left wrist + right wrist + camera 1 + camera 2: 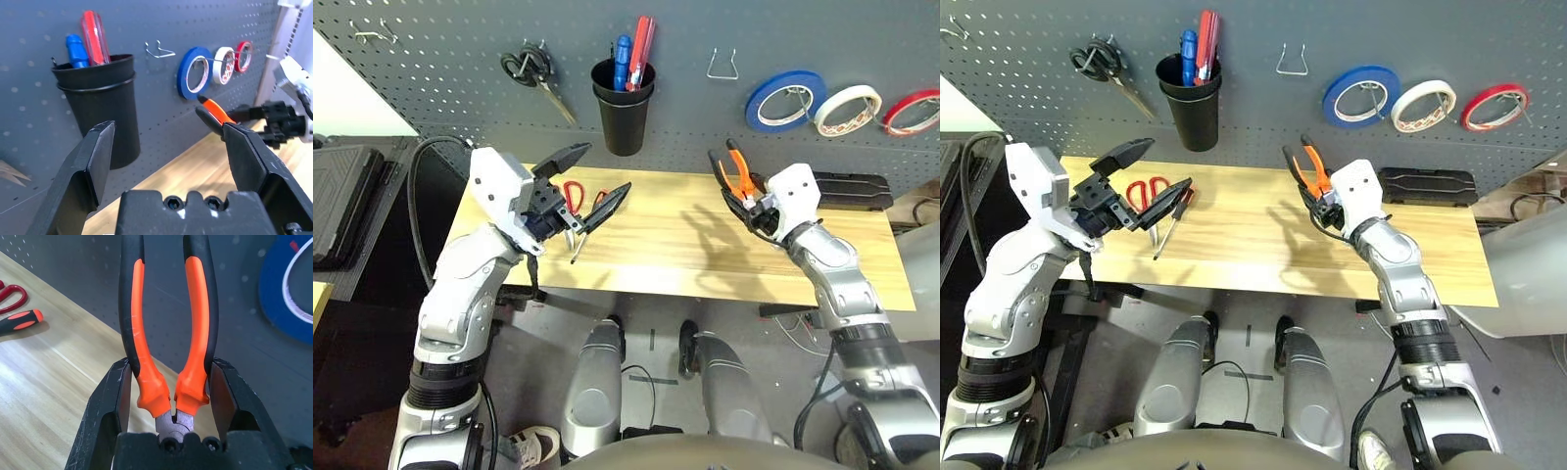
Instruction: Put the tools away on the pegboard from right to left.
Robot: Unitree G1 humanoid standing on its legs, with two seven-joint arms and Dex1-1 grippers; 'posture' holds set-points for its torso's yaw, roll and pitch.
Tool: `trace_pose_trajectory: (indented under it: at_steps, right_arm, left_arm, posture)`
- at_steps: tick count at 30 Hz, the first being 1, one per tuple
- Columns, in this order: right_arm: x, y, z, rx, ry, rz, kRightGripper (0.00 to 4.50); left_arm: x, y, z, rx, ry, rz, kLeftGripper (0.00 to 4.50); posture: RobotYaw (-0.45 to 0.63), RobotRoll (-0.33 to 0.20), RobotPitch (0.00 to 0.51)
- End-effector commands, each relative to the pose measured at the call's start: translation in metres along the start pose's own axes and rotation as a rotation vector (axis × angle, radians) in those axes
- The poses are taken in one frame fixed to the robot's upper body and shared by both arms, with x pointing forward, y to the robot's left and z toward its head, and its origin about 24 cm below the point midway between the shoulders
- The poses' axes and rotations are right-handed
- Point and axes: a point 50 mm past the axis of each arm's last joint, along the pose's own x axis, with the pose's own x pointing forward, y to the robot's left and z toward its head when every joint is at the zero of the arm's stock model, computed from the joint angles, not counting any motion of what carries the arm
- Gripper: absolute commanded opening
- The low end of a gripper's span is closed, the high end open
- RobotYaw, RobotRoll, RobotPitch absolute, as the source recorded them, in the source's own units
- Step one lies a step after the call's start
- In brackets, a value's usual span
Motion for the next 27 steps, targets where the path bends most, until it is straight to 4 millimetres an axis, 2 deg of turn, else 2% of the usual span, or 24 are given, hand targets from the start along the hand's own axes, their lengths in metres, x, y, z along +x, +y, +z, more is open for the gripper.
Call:
trace_pose_trajectory:
  at_steps: [1,14,27]
  right_arm:
    - [-0.006,-0.007,0.016,-0.05,-0.09,-0.049,2.48]
    - [-0.003,-0.017,0.06,-0.158,-0.318,-0.179,2.48]
    - [0.017,-0.007,0.127,-0.155,-0.547,-0.191,2.48]
  left_arm:
    - [0.004,-0.006,0.011,0.007,-0.039,-0.034,4.5]
    - [0.011,-0.005,0.015,0.011,-0.071,-0.052,4.5]
    - [0.014,-0.002,0.01,0.017,-0.064,-0.063,4.5]
  posture:
    - [0.31,0.0,0.242]
    - [0.29,0.0,0.225]
    - [0.27,0.0,0.217]
